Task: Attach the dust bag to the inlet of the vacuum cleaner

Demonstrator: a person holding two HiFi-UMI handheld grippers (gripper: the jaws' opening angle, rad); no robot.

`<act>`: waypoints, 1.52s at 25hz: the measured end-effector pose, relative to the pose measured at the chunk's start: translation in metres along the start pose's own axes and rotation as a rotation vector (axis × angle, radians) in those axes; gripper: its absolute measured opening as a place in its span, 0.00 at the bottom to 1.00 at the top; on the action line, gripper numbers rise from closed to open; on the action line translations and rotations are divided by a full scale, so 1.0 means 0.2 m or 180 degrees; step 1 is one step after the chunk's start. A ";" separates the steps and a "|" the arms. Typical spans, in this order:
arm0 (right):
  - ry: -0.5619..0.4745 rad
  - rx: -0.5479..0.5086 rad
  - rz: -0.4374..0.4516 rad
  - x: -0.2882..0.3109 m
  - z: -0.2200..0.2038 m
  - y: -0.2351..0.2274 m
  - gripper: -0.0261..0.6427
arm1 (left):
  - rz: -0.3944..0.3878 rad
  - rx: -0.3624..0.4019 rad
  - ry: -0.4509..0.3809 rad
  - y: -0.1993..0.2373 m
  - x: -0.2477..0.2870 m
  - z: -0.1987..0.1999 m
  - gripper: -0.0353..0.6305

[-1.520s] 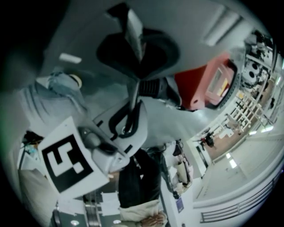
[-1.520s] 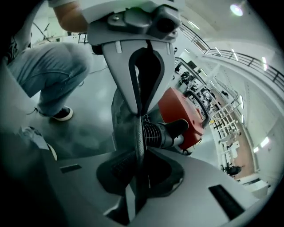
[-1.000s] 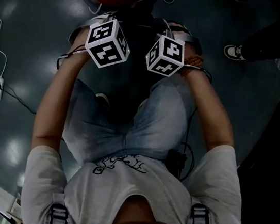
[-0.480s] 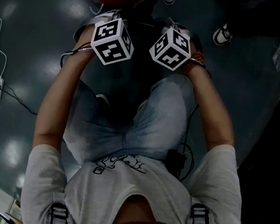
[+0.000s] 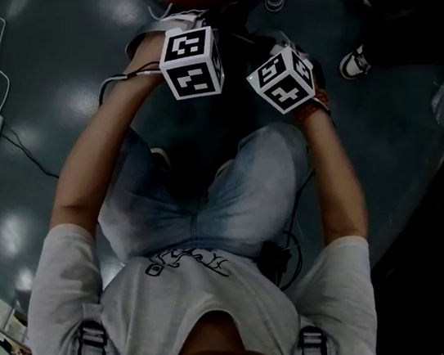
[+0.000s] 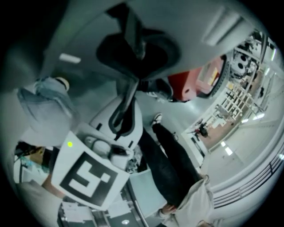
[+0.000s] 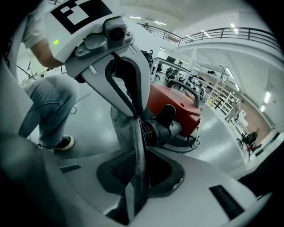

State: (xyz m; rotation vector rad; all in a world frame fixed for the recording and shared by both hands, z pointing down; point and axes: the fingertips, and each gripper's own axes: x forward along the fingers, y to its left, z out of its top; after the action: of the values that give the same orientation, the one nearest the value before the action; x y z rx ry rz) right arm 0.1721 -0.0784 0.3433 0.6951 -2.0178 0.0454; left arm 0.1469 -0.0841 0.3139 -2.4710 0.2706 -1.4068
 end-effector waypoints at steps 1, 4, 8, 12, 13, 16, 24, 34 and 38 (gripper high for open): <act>0.0038 -0.0075 -0.0022 0.00 0.01 0.00 0.11 | 0.0004 -0.0036 -0.0026 0.00 0.00 -0.01 0.09; 0.0246 -0.0670 -0.0189 0.02 0.06 0.00 0.11 | 0.0004 -0.0256 -0.0102 -0.02 -0.02 -0.07 0.09; 0.0300 -0.1015 -0.0272 0.02 0.08 0.00 0.11 | 0.0024 -0.0367 -0.0105 -0.04 -0.03 -0.09 0.08; 0.0069 -0.0297 -0.0107 0.01 0.01 -0.01 0.11 | 0.0080 -0.0092 0.0007 -0.01 0.00 -0.03 0.09; 0.0030 -0.0142 -0.0058 0.02 0.00 -0.02 0.11 | 0.0083 -0.0033 0.0025 0.00 0.01 -0.01 0.09; 0.0089 -0.0176 -0.0055 0.02 0.01 -0.03 0.11 | 0.0065 -0.0076 -0.0031 0.01 0.01 -0.01 0.09; 0.0191 -0.0615 -0.0171 0.04 0.06 -0.04 0.12 | 0.0100 -0.0338 -0.0138 0.02 -0.01 -0.07 0.09; 0.0208 -0.0545 -0.0132 0.04 0.09 -0.06 0.12 | 0.0131 -0.0407 -0.0196 0.04 -0.01 -0.08 0.09; 0.0171 -0.0510 -0.0110 0.04 0.09 -0.07 0.12 | 0.0170 -0.0382 -0.0175 0.06 -0.01 -0.08 0.09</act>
State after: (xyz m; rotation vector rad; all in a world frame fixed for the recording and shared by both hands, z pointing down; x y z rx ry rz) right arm 0.1615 -0.0995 0.3358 0.6202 -1.9335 -0.1155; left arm 0.1321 -0.0970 0.3155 -2.5732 0.4174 -1.3353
